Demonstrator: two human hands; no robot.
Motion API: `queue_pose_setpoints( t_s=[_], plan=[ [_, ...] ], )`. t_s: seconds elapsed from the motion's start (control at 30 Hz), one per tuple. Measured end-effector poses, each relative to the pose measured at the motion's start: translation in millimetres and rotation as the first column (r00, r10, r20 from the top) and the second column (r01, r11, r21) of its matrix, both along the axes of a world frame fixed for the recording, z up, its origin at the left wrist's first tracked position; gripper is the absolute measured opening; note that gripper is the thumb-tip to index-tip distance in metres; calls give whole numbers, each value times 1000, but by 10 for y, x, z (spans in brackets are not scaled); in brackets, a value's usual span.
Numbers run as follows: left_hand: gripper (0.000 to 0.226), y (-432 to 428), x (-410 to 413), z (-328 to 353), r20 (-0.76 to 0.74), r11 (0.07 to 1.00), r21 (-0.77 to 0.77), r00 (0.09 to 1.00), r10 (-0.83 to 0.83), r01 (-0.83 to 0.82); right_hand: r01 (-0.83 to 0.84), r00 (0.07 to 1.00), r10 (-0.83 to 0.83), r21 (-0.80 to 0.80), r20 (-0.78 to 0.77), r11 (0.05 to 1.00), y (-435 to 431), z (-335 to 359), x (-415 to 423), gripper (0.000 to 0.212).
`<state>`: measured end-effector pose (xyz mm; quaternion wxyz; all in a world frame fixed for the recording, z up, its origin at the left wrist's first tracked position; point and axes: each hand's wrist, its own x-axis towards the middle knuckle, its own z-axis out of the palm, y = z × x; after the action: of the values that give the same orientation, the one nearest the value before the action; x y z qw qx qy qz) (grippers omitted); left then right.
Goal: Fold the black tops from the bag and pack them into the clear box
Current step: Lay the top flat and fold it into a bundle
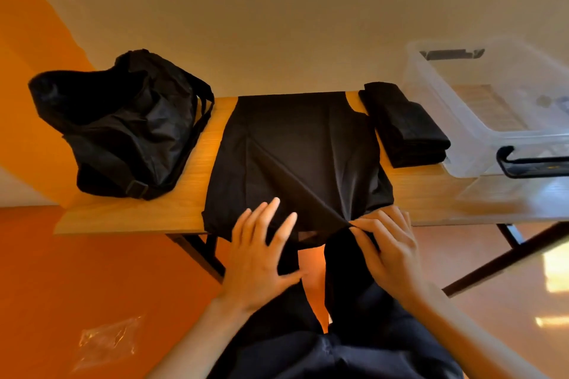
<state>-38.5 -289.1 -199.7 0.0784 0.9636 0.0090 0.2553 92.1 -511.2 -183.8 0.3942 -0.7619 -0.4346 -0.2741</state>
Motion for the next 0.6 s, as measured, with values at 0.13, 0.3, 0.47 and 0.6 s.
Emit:
queue_pose_setpoints(
  t_s=[0.13,0.3,0.47,0.6],
  plan=[
    [29,-148,208,-71,234,995,-84,970,66,-48,-5,1000,5,8,-19,1000,165,48,-13,20],
    [19,-163,130,252,329,968,-250,942,66,20,22,991,-4,-129,132,991,99,-13,109,52],
    [14,94,191,465,207,956,-256,974,-92,145,18,981,21,-202,192,979,194,-40,191,43],
    [13,503,106,566,118,976,3,969,-217,218,-112,985,128,-133,116,985,71,90,303,47]
  ],
)
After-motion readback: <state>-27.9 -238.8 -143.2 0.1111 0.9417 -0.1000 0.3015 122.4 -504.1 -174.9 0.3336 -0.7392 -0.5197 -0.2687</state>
